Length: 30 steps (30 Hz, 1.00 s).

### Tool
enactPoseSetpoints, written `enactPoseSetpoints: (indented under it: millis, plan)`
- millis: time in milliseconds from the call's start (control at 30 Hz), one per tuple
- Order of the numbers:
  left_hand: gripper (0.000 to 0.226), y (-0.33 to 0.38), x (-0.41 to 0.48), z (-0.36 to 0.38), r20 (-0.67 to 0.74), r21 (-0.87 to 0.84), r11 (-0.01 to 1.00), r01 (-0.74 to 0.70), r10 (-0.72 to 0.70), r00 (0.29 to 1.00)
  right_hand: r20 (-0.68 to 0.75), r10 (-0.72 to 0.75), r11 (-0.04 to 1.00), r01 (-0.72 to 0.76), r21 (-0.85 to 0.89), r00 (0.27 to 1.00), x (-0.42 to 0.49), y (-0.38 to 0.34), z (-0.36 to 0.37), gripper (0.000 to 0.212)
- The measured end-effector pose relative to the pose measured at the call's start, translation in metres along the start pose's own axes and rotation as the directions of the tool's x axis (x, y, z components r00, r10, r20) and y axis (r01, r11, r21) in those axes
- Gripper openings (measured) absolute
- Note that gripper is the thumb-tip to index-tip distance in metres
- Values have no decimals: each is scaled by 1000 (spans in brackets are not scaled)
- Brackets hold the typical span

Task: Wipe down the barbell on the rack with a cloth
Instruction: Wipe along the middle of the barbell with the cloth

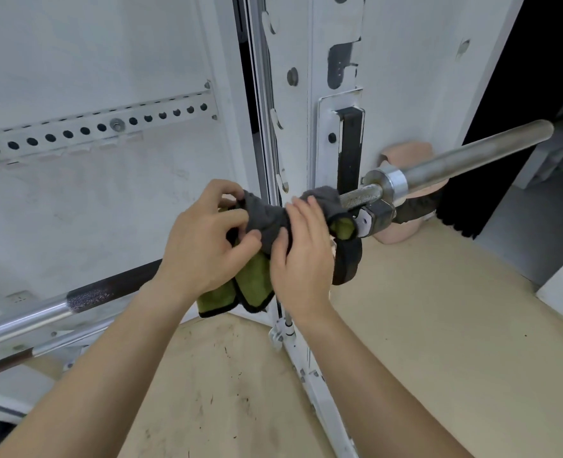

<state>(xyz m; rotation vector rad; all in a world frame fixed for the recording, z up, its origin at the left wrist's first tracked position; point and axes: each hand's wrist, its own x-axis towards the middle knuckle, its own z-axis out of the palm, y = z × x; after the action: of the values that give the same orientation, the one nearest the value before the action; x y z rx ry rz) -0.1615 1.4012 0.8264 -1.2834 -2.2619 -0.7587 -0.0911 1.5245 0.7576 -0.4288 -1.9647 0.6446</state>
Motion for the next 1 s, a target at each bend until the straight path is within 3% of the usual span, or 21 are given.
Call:
enactPoseSetpoints:
  millis: [133,200,267,333,400,467,567,667,767,900,1000]
  plan:
    - [30,11,14,7,-48,-81,995,67,-71,996,21,-160,986,158,55,987,-6,19,-12,42]
    - [23,17,27,16,30,-136,973,184,-182,983,-15,-129,991,128,-22,992,-2,28,-18,45]
    - [55,20,39,26,191,-114,961,251,-227,955,-49,28,999,-30,-37,998,-2,28,-20,58]
    - [68,24,50,36,326,98,980,173,-196,925,-58,212,976,-208,64,976,-8,20,-16,68]
    - [61,28,57,44,367,267,962,54,-154,917,-44,374,898,-350,266,926,-14,8,-8,70]
    - [51,29,57,43,376,313,950,-4,-120,919,9,530,744,-470,474,848,-15,-7,-5,66]
    - [41,19,45,27,381,311,950,-25,-100,919,68,634,596,-542,593,771,-18,-25,-3,62]
    - [33,5,24,5,359,306,952,-12,-104,928,184,631,485,-569,664,753,-30,-46,5,50]
    - [34,-14,1,-18,359,369,929,-22,-120,925,298,586,459,-612,644,753,-54,-75,19,34]
    - [39,-36,-24,-44,365,377,926,19,-167,916,465,513,392,-679,621,722,-74,-91,30,36]
    - [50,-30,-18,-32,329,510,856,-88,-99,939,483,505,381,-686,619,716,-66,-77,18,34]
